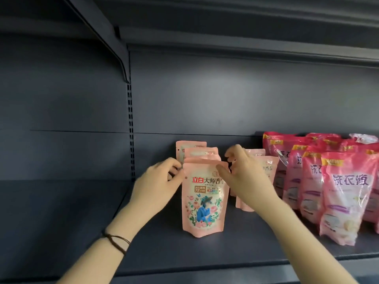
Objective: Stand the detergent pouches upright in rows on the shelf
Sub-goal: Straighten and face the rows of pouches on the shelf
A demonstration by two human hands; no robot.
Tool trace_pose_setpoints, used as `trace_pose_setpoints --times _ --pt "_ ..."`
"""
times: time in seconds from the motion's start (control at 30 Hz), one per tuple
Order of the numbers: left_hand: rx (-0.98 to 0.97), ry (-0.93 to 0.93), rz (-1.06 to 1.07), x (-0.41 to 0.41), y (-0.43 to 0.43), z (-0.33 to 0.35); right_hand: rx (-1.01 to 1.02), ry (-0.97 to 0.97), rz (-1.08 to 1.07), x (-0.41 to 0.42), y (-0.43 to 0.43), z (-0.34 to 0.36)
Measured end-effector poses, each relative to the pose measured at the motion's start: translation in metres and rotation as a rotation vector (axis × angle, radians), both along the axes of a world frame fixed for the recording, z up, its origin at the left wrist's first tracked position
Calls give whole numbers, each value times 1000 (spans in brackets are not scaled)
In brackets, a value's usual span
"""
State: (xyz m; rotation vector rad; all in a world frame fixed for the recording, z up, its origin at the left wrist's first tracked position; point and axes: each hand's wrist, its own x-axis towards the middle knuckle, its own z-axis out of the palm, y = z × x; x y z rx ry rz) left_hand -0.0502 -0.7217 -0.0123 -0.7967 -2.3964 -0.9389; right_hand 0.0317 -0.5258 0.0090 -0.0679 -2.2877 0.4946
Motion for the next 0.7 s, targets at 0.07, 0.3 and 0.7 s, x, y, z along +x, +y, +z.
trace_pose_setpoints --times 0.07,0.3,0.7 --pt "167 -130 -70 -1 11 -19 -319 83 96 -4 -1 -23" --pt "509 -432 -247 7 31 -72 -785 132 135 -5 -13 -86" --pt "483 -279 -246 38 69 -62 -584 220 34 23 31 -78"
